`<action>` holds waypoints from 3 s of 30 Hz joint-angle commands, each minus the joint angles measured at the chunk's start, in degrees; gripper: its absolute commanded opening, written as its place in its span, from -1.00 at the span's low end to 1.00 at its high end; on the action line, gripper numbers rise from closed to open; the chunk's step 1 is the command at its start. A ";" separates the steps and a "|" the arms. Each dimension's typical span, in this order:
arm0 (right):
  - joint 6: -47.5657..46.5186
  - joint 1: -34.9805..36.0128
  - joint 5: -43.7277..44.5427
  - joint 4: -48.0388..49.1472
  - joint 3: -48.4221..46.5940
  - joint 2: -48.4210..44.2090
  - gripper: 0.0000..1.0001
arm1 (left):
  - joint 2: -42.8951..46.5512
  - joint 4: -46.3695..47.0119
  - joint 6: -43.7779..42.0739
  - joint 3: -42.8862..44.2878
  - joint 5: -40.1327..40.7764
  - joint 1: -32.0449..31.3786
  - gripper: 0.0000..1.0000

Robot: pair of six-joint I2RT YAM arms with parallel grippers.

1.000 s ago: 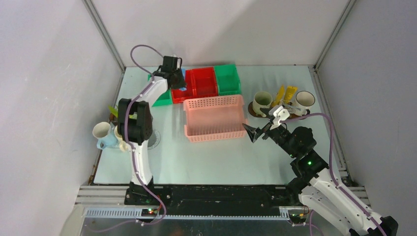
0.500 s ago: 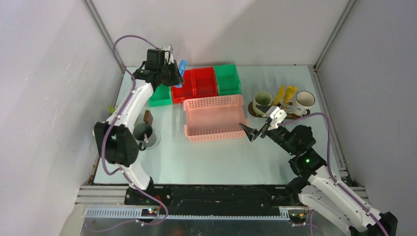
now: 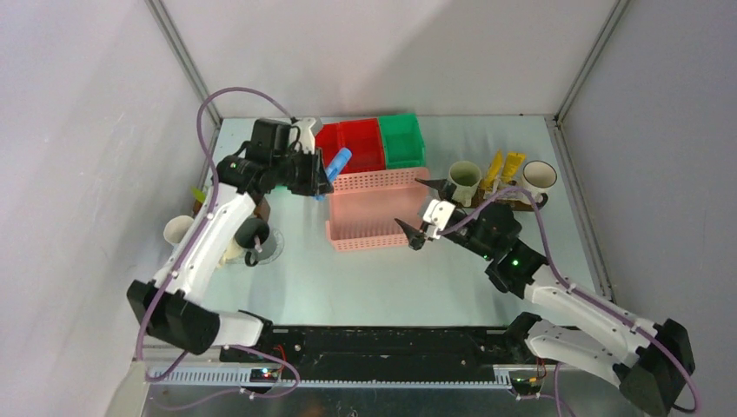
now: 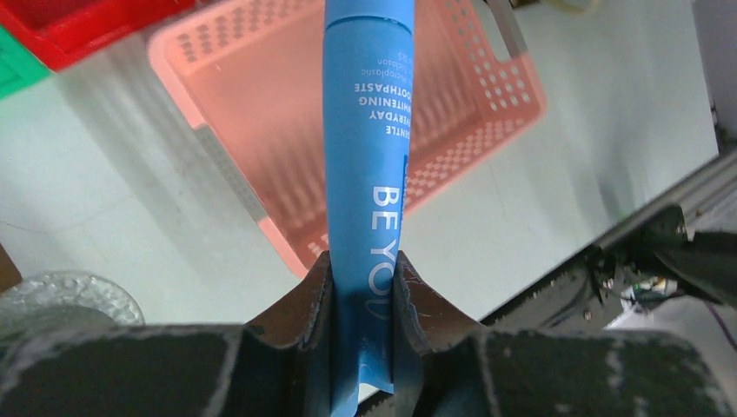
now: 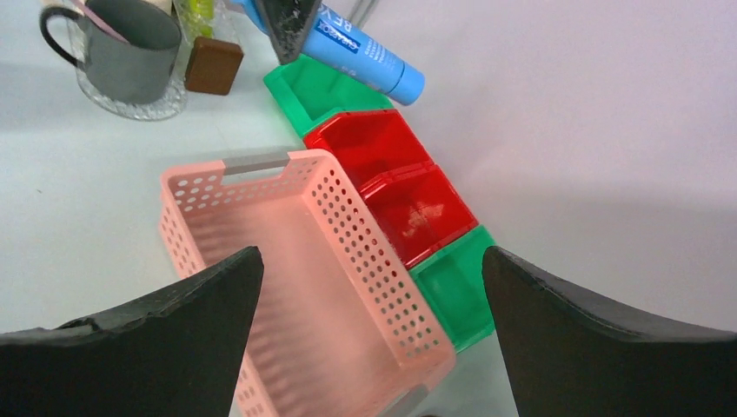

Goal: Prepare toiletry sets of a toothbrush and toothpaste on the tray
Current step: Pick up the toothpaste from the storage box.

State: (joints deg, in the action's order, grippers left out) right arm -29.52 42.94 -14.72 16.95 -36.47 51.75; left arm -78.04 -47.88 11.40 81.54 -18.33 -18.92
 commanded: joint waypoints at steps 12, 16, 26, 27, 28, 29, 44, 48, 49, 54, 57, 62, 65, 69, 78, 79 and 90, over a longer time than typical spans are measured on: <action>-24.88 5.96 -0.62 7.27 -9.89 16.23 0.99 | 11.33 -6.75 -2.47 -4.43 -1.29 -9.76 -0.71; -27.26 8.05 -0.73 8.44 -11.23 19.05 0.96 | 11.74 -7.02 -1.70 -4.79 -1.68 -11.41 -0.71; -31.20 10.09 -1.63 8.10 -14.01 23.80 0.64 | 11.41 -7.82 -1.15 -3.46 -2.91 -13.49 -0.72; -31.07 10.12 -1.81 8.32 -14.04 24.00 0.59 | 11.28 -7.82 -1.08 -3.18 -3.07 -13.68 -0.72; -30.94 10.18 -1.94 8.34 -14.13 24.54 0.57 | 11.10 -7.79 -1.01 -3.11 -3.14 -13.77 -0.72; -31.17 10.33 -1.91 8.42 -14.10 24.98 0.51 | 11.04 -7.81 -0.85 -2.89 -3.30 -14.00 -0.72; -33.23 12.14 0.96 6.78 -14.16 26.57 -0.41 | 11.02 -6.25 1.80 -2.56 -5.84 -14.66 -0.53; -30.50 11.74 0.55 6.02 -14.16 25.74 -0.63 | 12.52 -4.62 2.97 -2.52 -3.40 -14.74 -0.11; -29.93 11.60 0.26 5.58 -14.16 25.62 -0.68 | 13.10 -4.26 3.44 -2.52 -2.20 -14.72 0.03; -23.64 10.24 1.25 5.83 -14.14 24.55 -0.73 | 15.89 0.45 6.70 -2.42 4.08 -14.70 0.38; -20.12 9.59 4.19 7.28 -14.15 24.44 -0.73 | 18.23 4.24 11.48 -3.46 9.37 -14.70 0.48; -14.88 9.67 12.89 10.55 -14.13 25.11 -0.73 | 22.16 13.14 22.10 -8.04 17.09 -14.68 0.53; -13.17 10.32 18.80 13.86 -14.14 26.18 -0.74 | 24.20 18.90 29.12 -13.07 21.63 -14.72 0.52; -11.58 11.12 24.84 17.62 -14.09 27.43 -0.74 | 25.33 22.84 33.42 -16.44 23.73 -14.68 0.49; -10.51 12.36 31.67 22.89 -14.11 29.22 -0.74 | 24.06 30.62 40.95 -20.63 23.04 -14.79 0.33; -10.53 12.41 32.05 23.14 -14.10 29.30 -0.74 | 23.98 31.83 41.63 -20.94 23.10 -14.90 0.28; -10.53 13.65 32.94 24.14 -14.16 29.98 -0.73 | 22.73 38.88 46.55 -24.62 25.25 -16.42 0.02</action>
State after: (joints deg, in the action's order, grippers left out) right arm -40.88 55.72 16.91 36.16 -48.25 81.43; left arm -55.05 -14.33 55.70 57.06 4.91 -34.17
